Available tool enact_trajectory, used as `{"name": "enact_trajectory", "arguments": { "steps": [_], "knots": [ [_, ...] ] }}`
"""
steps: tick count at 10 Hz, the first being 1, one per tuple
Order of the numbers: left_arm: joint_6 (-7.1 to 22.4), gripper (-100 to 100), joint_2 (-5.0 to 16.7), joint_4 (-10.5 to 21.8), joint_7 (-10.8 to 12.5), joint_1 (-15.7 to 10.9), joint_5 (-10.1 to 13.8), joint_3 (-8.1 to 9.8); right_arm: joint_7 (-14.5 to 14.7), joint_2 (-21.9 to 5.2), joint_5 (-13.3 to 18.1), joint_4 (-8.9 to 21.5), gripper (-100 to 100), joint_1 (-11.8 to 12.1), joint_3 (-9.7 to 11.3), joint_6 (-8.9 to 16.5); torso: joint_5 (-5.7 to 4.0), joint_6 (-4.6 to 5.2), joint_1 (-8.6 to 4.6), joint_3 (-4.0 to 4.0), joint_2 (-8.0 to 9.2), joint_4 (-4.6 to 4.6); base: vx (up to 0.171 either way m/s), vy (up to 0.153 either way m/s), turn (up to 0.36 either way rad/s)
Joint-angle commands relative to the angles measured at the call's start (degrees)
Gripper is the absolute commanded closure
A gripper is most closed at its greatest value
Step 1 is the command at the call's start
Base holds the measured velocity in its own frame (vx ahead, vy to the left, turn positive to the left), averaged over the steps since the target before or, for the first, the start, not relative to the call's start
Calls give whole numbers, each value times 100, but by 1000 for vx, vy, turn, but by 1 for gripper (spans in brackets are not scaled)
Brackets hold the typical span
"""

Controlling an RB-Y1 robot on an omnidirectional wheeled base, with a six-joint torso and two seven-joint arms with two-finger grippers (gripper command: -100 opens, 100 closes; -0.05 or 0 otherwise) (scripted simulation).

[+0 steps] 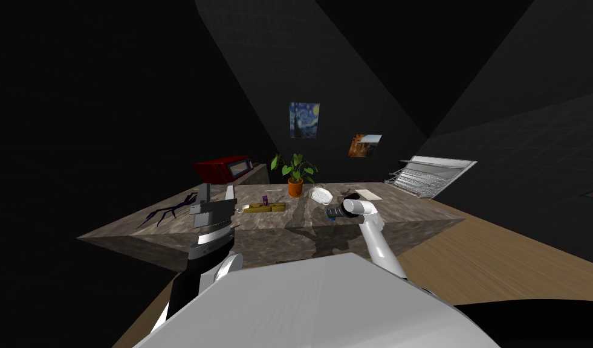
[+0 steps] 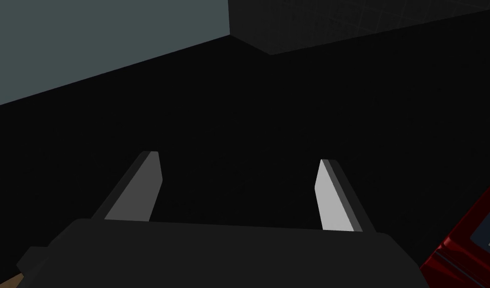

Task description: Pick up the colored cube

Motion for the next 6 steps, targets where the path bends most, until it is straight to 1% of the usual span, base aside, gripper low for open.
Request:
{"name": "enact_trajectory", "arguments": {
  "steps": [1,2,4,5,6],
  "knots": [
    [0,0,0,0,0,0,0,0,0,0,0,0,0,0,0,0,0,0,0,0,0,0,0,0,0],
    [0,0,0,0,0,0,0,0,-109,-56,-39,-163,100,-20,-9,181,0,0,0,0,0,0,-5,-8,41],
    [0,0,0,0,0,0,0,0,-218,-103,-77,-342,100,-27,-12,361,2,-2,-1,5,6,3,-10,-13,37],
    [0,0,0,0,0,0,0,0,-188,-77,-49,-284,100,-32,5,293,1,-1,0,4,6,3,0,0,0],
    [0,0,0,0,0,0,0,0,-199,-80,-50,-292,0,-34,7,310,1,0,0,3,4,2,0,0,0]
  ]
}}
